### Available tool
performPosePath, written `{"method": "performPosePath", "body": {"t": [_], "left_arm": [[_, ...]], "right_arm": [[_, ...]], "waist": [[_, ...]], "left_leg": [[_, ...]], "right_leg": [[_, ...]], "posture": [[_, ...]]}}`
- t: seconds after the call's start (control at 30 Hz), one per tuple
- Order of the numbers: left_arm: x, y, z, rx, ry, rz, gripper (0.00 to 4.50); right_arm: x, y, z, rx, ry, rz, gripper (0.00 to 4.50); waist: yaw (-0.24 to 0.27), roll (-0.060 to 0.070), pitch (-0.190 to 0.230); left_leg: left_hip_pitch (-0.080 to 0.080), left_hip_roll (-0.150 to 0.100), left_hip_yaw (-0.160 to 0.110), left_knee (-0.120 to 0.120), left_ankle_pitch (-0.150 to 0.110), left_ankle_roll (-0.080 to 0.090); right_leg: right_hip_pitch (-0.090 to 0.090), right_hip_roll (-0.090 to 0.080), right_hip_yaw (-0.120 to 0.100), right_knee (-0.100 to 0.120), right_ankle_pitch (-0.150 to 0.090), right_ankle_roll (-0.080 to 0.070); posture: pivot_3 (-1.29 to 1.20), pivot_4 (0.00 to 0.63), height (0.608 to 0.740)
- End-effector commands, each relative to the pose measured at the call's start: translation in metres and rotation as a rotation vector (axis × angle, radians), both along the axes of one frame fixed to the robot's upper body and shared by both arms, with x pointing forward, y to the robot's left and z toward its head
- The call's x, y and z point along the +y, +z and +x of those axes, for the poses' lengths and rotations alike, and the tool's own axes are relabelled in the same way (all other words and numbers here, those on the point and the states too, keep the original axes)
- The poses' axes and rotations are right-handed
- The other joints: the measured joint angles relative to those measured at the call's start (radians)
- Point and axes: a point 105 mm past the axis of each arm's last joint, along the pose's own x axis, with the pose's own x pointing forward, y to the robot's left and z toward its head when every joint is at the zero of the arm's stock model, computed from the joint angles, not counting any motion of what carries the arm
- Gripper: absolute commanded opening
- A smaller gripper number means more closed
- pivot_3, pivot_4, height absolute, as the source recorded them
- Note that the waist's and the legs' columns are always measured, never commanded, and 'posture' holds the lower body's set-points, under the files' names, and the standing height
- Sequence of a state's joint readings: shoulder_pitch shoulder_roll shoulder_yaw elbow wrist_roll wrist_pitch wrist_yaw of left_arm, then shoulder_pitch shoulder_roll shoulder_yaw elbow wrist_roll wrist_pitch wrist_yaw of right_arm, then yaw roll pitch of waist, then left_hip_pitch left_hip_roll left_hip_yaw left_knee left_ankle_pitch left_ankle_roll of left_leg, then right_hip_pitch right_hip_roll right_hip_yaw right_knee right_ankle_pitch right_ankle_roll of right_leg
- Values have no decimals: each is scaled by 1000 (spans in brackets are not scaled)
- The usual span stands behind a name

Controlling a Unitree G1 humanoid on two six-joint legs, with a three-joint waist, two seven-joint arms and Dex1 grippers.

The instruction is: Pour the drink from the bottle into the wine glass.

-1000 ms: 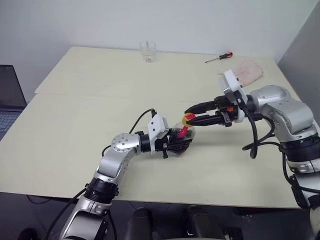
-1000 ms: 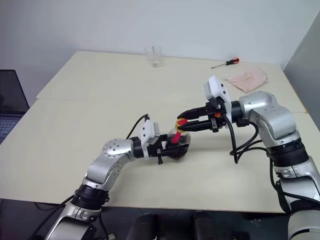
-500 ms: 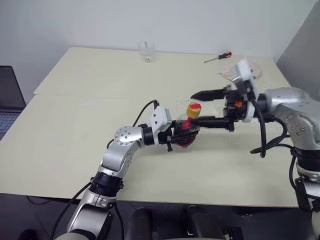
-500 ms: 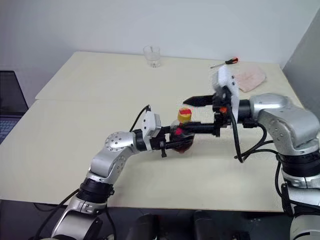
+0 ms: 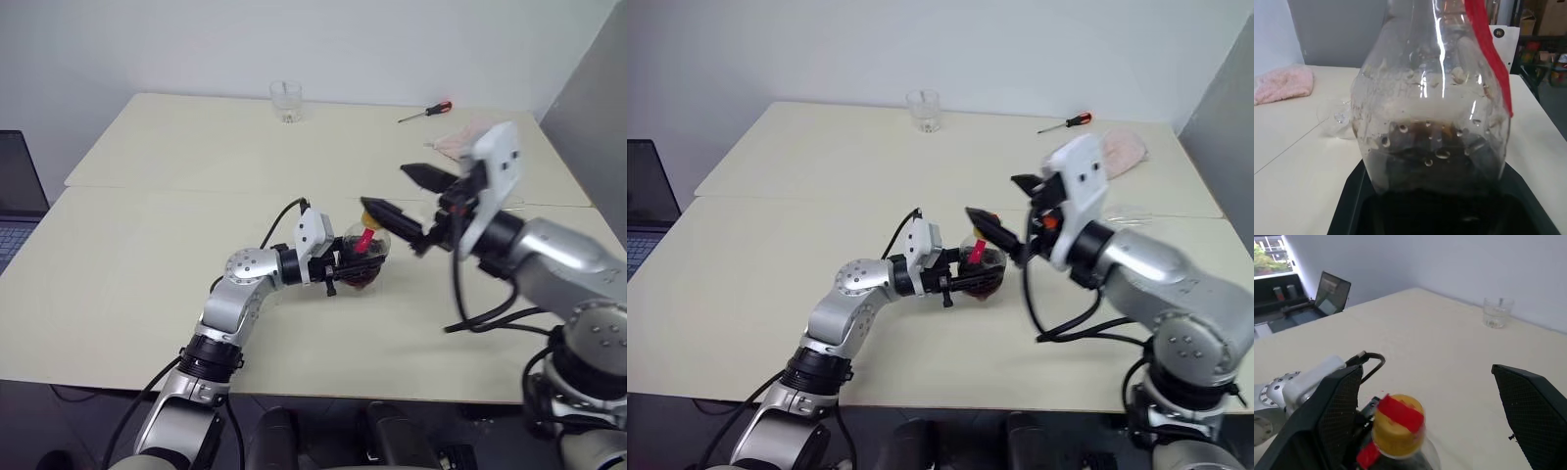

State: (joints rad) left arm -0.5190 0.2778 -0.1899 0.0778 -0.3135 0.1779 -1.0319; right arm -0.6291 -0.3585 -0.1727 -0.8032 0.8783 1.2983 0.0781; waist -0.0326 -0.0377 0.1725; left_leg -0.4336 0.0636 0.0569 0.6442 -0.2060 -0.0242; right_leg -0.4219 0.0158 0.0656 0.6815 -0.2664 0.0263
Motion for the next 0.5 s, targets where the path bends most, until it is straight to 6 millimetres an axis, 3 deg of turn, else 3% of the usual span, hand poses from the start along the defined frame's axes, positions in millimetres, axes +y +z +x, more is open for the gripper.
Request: {"method": "performPosePath", "body": {"t": [0.03, 0.47, 0.5], "left_arm": [[-4, 19, 2, -74, -3, -47, 1545], [-10, 19, 8, -84, 9, -60, 1545], [-9, 19, 8, -84, 10, -61, 1545]], "right_arm": [[-4, 8, 1, -41, -125, 10, 4500], [-6, 0, 2, 25, -240, 57, 4500], [-6, 0, 2, 28, -243, 62, 4326]], "waist": [[0, 0, 0], [0, 0, 0], [0, 0, 0]], "left_leg": [[0, 0, 0, 0, 0, 0], [0, 0, 0, 0, 0, 0], [0, 0, 0, 0, 0, 0]], "right_leg": [[0, 0, 0, 0, 0, 0], [0, 0, 0, 0, 0, 0], [0, 0, 0, 0, 0, 0]], "posture": [[0, 150, 740], [0, 150, 740], [0, 150, 740]]}}
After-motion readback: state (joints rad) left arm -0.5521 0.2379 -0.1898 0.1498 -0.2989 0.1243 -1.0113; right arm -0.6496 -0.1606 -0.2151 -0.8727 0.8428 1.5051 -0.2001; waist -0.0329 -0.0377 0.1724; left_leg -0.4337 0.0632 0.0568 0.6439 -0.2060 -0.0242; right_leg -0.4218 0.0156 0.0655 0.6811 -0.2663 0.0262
